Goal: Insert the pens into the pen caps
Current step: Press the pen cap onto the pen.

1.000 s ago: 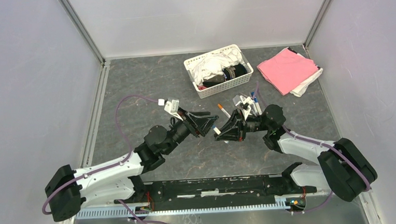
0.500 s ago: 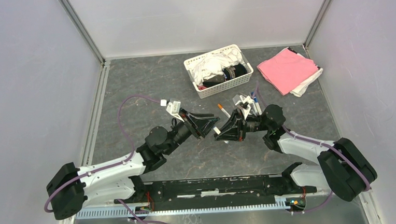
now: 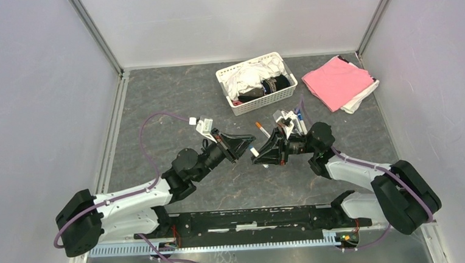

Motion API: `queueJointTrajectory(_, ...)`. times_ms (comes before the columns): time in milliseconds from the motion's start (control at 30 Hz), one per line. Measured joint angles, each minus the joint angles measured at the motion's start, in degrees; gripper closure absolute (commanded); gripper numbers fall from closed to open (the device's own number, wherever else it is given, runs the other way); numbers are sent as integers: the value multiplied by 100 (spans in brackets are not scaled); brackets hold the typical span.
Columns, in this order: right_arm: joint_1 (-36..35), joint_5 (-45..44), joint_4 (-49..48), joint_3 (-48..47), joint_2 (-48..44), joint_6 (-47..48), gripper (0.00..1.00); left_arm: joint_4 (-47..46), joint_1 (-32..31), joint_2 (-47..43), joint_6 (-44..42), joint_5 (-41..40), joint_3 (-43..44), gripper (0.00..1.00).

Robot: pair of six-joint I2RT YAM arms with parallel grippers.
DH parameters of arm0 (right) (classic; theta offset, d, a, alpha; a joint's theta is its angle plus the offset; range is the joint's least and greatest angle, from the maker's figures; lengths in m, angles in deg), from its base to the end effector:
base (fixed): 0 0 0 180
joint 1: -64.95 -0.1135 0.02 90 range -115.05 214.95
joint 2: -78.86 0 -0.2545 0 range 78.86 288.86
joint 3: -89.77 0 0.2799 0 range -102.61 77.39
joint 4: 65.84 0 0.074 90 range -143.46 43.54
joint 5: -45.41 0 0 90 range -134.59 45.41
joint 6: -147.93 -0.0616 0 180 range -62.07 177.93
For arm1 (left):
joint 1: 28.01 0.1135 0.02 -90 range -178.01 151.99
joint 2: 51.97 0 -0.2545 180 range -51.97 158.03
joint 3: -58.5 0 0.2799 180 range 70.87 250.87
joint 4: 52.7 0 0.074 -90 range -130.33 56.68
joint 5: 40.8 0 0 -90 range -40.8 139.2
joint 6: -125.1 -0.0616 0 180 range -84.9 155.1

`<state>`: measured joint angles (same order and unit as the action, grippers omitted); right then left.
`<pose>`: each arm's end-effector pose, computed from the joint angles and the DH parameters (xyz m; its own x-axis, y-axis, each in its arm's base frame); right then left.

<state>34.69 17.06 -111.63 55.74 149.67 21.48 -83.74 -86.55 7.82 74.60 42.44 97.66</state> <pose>0.1994 0.1791 0.2024 -0.4794 0.0469 -0.8763 -0.8768 -0.0693 0.4759 0.1559 -0.2409 0.2592 -0.4276 -0.5114 -0.7454 0.6670 0.3781 -0.6420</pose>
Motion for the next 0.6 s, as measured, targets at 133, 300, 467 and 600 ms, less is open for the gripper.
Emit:
queueJointTrajectory(133,0,2,0,0,22,-59,100,-24,7,33,9,-4,-4,98)
queueJointTrajectory(300,2,7,15,0,28,-57,100,-181,7,72,13,-11,-83,98)
queueJointTrajectory(467,35,140,164,0,28,157,100,-542,-55,240,11,-52,-210,98)
queueJointTrajectory(600,61,291,334,0,28,389,100,-726,-232,326,17,-321,-315,98)
